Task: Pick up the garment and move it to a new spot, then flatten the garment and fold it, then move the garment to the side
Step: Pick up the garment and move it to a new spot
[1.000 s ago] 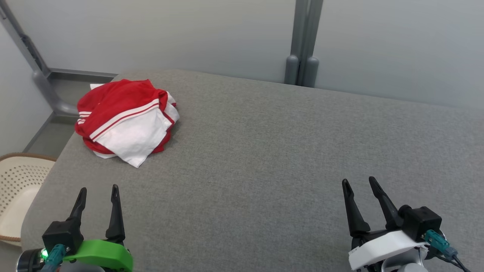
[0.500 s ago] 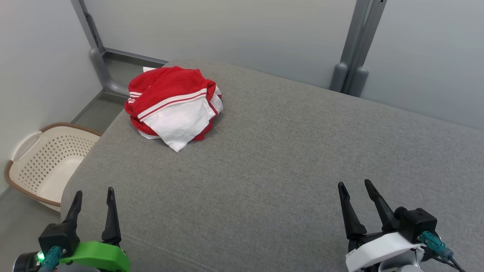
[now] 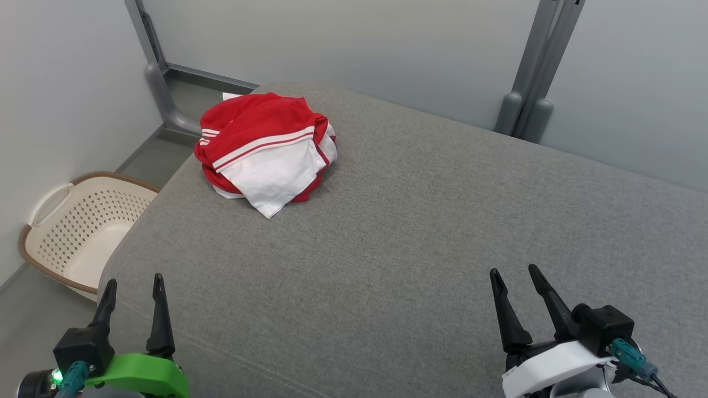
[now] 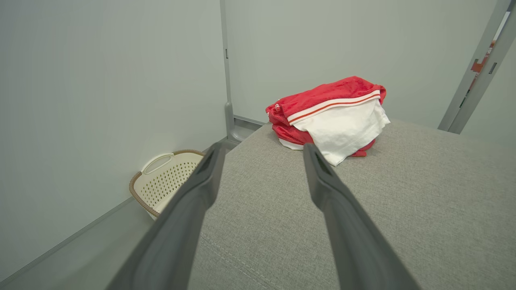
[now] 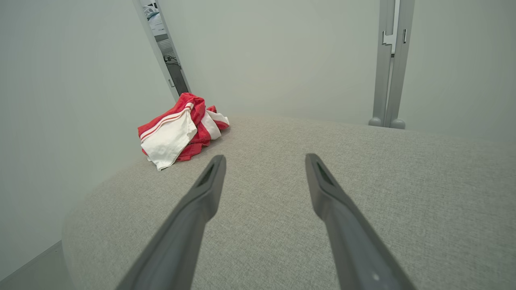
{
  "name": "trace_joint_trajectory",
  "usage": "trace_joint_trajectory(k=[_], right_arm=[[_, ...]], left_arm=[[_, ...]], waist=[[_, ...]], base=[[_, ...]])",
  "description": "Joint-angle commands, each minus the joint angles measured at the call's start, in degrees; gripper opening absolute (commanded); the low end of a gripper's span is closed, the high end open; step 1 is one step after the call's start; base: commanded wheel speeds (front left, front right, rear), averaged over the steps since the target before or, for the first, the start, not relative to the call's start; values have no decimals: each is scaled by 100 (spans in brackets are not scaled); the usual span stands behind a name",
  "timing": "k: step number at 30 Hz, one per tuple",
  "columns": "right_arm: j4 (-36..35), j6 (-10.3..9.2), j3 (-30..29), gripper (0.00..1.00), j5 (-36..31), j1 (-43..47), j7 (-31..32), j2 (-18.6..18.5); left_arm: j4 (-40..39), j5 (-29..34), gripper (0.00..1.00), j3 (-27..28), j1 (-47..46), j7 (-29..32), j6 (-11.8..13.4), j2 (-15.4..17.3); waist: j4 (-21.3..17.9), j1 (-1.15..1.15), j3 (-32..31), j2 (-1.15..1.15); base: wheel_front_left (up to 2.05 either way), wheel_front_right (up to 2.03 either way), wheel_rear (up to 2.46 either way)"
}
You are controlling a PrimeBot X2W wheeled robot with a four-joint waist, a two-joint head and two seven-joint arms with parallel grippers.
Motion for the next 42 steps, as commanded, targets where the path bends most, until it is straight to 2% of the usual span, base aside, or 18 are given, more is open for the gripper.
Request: trace_joint_trajectory(k=[1, 9, 19, 31, 37, 42], right_arm=[[16, -1, 5, 100, -17, -8, -18, -26], [36, -2, -11, 100, -173, -153, -18, -27], [-198, -2, -371, 100, -579, -578, 114, -65], [-381, -2, -814, 100, -653, -992, 38, -70], [-388, -2, -907, 100, -633, -1121, -5, -49], [-442, -2, -988, 100, -636, -1172, -23, -65]], left_arm=[[-9, -15, 100, -34, 11, -2, 3, 25], [115, -153, 100, -13, -345, -58, -134, 127], [266, -360, 100, 65, -2087, -120, -364, 354], [755, -646, 100, 498, -4314, 260, -417, 1091], [1366, -644, 100, 500, -4937, 630, -446, 1471], [1935, -676, 100, 490, -5217, 927, -441, 1671]], waist=[[-30, 0, 18, 0], [-372, 0, 277, 0], [-1366, 0, 1233, 0], [-2664, 0, 2350, 0], [-3010, 0, 2609, 0], [-3090, 0, 2742, 0]], base=[[0, 0, 0], [0, 0, 0], [0, 0, 0], [0, 0, 0], [0, 0, 0], [0, 0, 0]])
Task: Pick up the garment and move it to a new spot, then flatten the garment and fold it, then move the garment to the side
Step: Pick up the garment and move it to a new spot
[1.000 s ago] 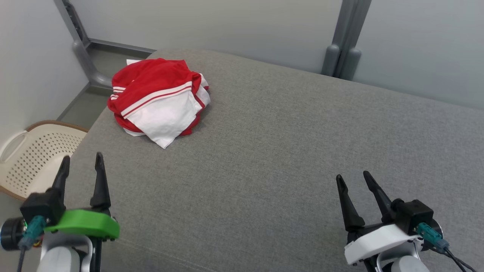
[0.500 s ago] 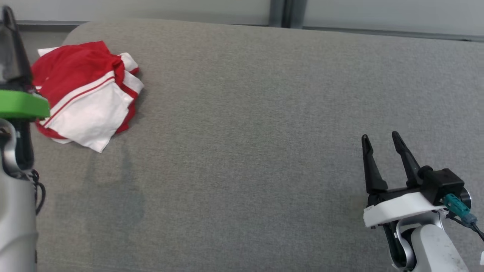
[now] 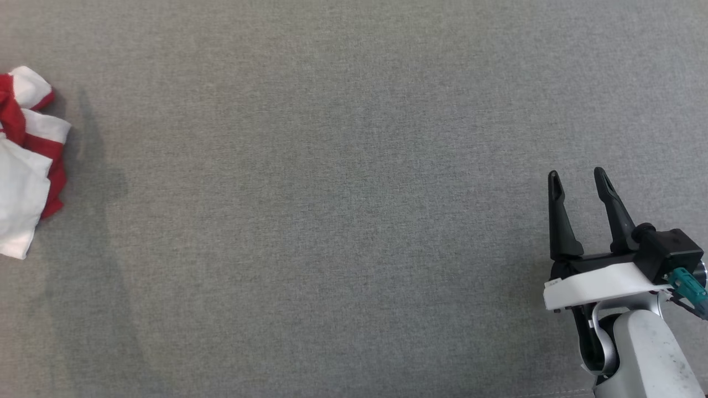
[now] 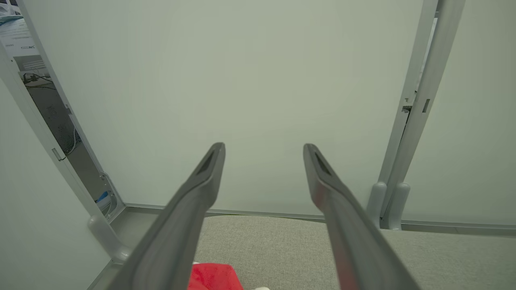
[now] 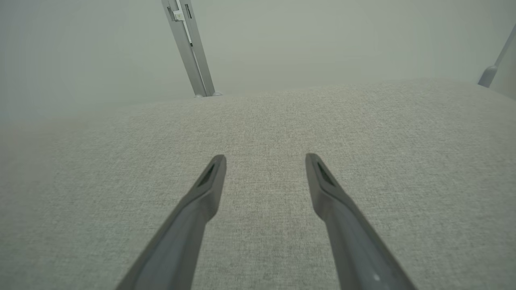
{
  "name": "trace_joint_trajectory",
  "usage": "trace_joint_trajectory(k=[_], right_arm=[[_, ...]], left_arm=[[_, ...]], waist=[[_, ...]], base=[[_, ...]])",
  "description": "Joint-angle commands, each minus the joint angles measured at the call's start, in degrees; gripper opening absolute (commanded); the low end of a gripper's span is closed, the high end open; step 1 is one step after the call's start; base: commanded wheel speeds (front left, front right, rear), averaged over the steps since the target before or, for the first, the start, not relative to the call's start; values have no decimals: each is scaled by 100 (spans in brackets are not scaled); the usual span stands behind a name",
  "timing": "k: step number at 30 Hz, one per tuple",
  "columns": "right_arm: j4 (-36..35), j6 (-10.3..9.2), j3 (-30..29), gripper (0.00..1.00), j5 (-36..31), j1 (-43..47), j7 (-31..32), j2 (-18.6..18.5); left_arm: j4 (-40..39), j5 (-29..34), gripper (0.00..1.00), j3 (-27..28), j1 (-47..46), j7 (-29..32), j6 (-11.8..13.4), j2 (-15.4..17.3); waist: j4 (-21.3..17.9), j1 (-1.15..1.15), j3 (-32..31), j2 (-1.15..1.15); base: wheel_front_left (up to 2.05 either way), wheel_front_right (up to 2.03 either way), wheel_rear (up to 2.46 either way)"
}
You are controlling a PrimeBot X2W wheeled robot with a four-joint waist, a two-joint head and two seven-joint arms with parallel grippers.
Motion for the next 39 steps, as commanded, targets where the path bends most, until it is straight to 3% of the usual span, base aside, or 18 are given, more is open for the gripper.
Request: trace_joint_trajectory(k=[1, 13, 22, 23, 24, 25, 30, 39], right_arm=[[-30, -2, -26, 100, -20, -102, -40, -20], [-101, -2, -6, 100, -60, -34, -40, -12], [-90, -2, 72, 100, -33, -6, -41, -4], [-84, -2, 83, 100, -23, -19, -41, -11], [-85, -2, 90, 100, -19, -25, -41, -12], [-90, -2, 93, 100, -25, -24, -41, -11], [-70, -2, 75, 100, -15, 8, -41, -32], [-45, -2, 118, 100, -23, 75, -40, -41]], left_arm=[[168, -11, 100, 9, -64, 124, 32, 80], [1432, -233, 100, 18, 281, 1685, 312, 277], [1605, -472, 100, 60, 632, 2150, 353, 76], [1641, -491, 91, 61, 674, 2146, 344, 75], [1647, -519, 54, 80, 696, 2086, 339, 56], [1657, -542, 0, 94, 725, 2020, 349, 30], [1710, -566, 0, 98, 762, 1710, 315, 8], [1355, -433, 0, 80, 500, 539, 255, 35]], waist=[[-331, -1, 350, 0], [-206, -1, 203, 0], [-191, -1, 168, 0], [-201, -1, 166, 0], [-208, -1, 163, 0], [-213, -1, 155, 0], [-191, -1, 97, 0], [-65, -1, -148, 0]], base=[[0, 0, 0], [0, 0, 0], [0, 0, 0], [0, 0, 0], [0, 0, 0], [0, 0, 0], [0, 0, 0], [0, 0, 0]])
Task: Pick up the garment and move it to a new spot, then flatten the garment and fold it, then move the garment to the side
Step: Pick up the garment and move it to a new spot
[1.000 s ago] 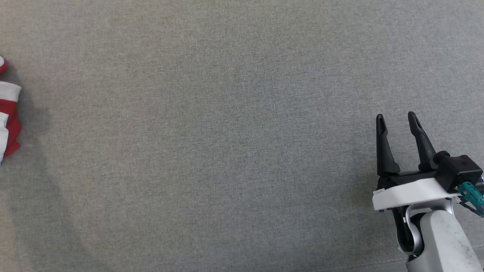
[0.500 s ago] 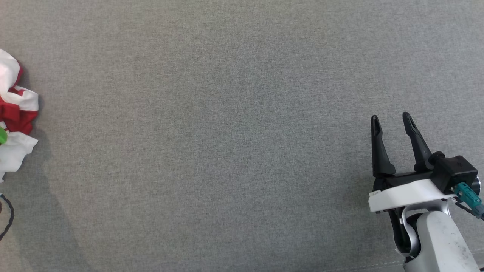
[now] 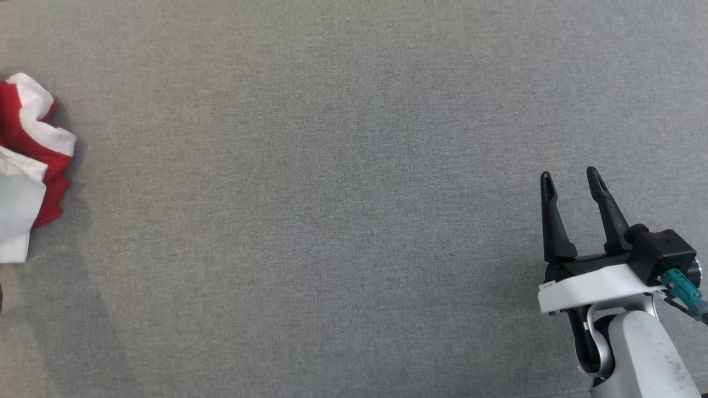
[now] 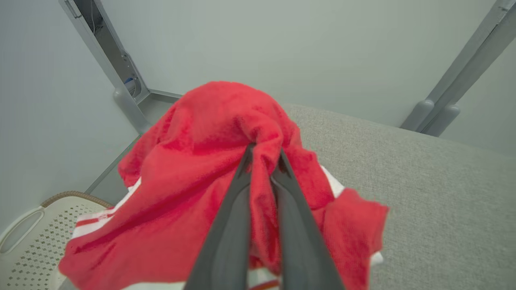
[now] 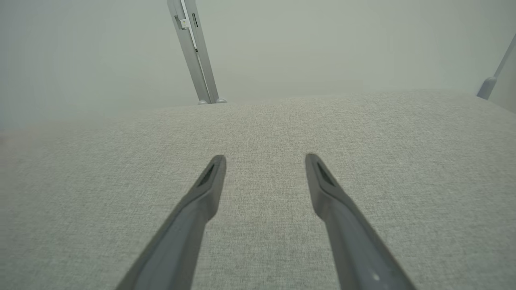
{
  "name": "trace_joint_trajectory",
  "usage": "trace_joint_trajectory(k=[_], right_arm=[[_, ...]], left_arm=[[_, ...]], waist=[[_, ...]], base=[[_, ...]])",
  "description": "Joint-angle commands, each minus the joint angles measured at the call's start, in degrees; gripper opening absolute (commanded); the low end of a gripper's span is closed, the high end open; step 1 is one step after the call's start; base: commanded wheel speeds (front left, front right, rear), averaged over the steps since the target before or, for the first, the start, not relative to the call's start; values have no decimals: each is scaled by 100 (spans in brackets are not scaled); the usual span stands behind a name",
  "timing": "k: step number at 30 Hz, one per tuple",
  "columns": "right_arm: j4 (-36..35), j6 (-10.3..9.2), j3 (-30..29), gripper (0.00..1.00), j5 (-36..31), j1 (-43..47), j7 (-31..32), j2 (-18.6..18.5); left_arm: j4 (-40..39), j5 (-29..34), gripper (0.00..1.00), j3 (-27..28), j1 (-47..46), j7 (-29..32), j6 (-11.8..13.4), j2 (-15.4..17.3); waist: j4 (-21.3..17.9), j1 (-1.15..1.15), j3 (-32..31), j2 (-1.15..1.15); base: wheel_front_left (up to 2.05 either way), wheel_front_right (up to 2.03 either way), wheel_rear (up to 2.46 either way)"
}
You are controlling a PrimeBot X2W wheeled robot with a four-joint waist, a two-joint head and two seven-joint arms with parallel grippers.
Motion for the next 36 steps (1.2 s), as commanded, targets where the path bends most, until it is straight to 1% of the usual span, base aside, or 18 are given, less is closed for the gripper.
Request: trace_joint_trajectory(k=[1, 7, 12, 18, 21, 23, 26, 31, 34, 36], right_arm=[[27, -2, 10, 100, 11, 70, -18, -16], [121, -2, 61, 100, 72, 111, -19, -4], [165, -2, 98, 100, 136, 132, -19, 21], [229, -2, 213, 100, 252, 165, -19, 47], [260, -2, 248, 100, 328, 160, -19, 54], [267, -2, 248, 100, 388, 179, -19, 56], [279, -2, 265, 100, 472, 188, -19, 54], [293, -2, 330, 100, 582, 150, -19, 56], [280, -2, 353, 100, 630, 140, -19, 58], [275, -2, 369, 100, 657, 136, -19, 58]], left_arm=[[-118, 36, 0, -23, -128, -170, -34, 6], [-722, 136, 0, -159, -387, -533, -99, -54], [-1463, 274, 0, -429, -663, -444, -157, -120], [-2431, 302, 0, -823, -959, -178, -213, -376], [-2840, 314, 0, -1076, -1060, -28, -242, -573], [-3039, 306, 0, -1264, -1118, 27, -261, -762], [-3186, 286, 0, -1550, -1165, 58, -294, -1041], [-3182, 245, 0, -1982, -979, -60, -324, -1541], [-3029, 255, 0, -2244, -725, -176, -348, -1783], [-2893, 225, 0, -2368, -486, -263, -311, -1911]], waist=[[50, 0, -108, 0], [19, 0, -415, 0], [-131, 0, -626, 0], [-550, 0, -776, 0], [-826, 0, -791, 0], [-974, 0, -791, 0], [-1175, 0, -791, 0], [-1422, 0, -786, 0], [-1478, 0, -779, 0], [-1495, 0, -768, 0]], base=[[0, 0, 0], [0, 0, 0], [0, 0, 0], [0, 0, 0], [0, 0, 0], [0, 0, 0], [0, 0, 0], [0, 0, 0], [0, 0, 0], [0, 0, 0]])
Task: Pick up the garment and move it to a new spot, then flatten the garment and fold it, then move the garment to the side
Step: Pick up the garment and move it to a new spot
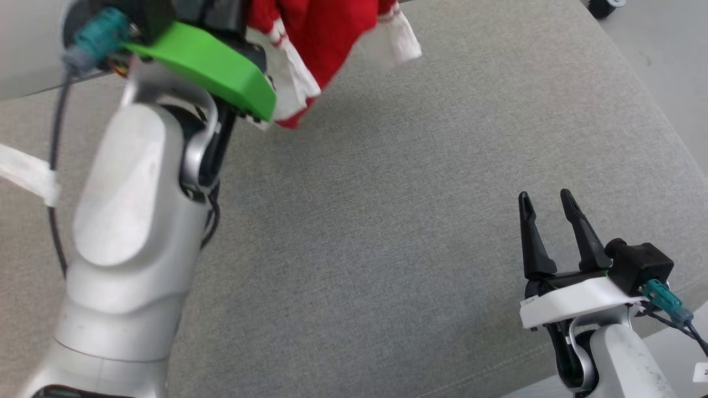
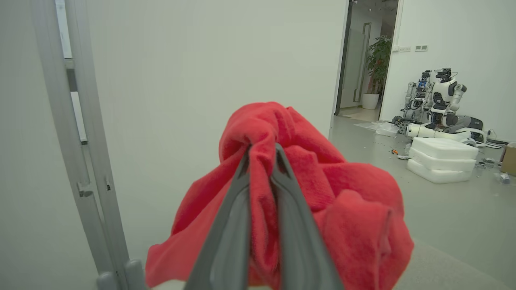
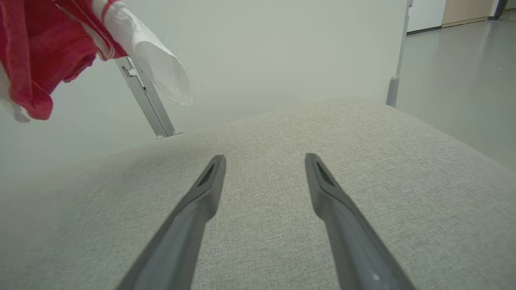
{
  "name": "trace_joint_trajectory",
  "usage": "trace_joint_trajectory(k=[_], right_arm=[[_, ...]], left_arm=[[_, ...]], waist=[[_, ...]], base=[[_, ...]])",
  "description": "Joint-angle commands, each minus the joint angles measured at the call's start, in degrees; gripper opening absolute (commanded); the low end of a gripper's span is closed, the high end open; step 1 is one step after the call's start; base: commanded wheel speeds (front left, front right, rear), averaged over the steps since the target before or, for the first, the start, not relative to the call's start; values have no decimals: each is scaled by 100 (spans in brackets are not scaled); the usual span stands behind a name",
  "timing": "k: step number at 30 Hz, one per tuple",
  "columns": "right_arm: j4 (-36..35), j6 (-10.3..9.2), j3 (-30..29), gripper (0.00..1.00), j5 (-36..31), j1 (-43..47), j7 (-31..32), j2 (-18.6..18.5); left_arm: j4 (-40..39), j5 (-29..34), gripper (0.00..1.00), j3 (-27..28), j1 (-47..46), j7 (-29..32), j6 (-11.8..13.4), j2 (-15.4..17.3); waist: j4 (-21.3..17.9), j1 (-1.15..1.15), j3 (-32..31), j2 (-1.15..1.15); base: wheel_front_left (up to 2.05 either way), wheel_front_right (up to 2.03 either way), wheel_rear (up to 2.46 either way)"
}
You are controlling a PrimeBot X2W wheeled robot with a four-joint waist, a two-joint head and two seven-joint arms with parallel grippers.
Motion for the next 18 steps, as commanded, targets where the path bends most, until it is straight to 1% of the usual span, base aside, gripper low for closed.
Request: trace_joint_trajectory(k=[1, 2, 7, 11, 12, 13, 14, 15, 18], right_arm=[[-2, -2, 24, 100, 59, 8, -18, 0], [6, -2, 36, 100, 71, -6, -18, 0], [-23, -2, 69, 100, 83, -73, -18, -1], [-39, -2, 89, 100, 73, -109, -18, -1], [-32, -2, 95, 100, 71, -115, -18, -1], [-27, -2, 98, 100, 71, -117, -18, -1], [-22, -2, 98, 100, 69, -117, -18, -1], [-16, -2, 96, 100, 61, -114, -18, -1], [13, -2, 84, 100, 18, -68, -18, 0]], left_arm=[[88, -40, 0, -46, 222, -96, 41, -20], [162, -107, 0, -94, 387, -164, 70, -92], [592, -206, 0, -380, 1083, -410, 124, -248], [1105, -306, 0, -581, 1482, -596, 96, -293], [1255, -250, 0, -667, 1523, -672, 89, -298], [1357, -241, 33, -713, 1556, -725, 78, -308], [1470, -275, 83, -757, 1596, -798, 70, -316], [1543, -303, 100, -793, 1605, -862, 66, -320], [1667, -361, 100, -932, 1559, -1111, 28, -346]], waist=[[-44, 0, 13, -1], [-50, 0, 23, -1], [-30, 0, 106, -1], [18, 0, 174, -1], [34, 0, 186, -1], [49, 0, 189, -1], [75, 0, 185, -1], [101, 0, 173, -1], [222, 0, 94, -1]], base=[[0, 0, 0], [0, 0, 0], [0, 0, 0], [0, 0, 0], [0, 0, 0], [0, 0, 0], [0, 0, 0], [0, 0, 0], [0, 0, 0]])
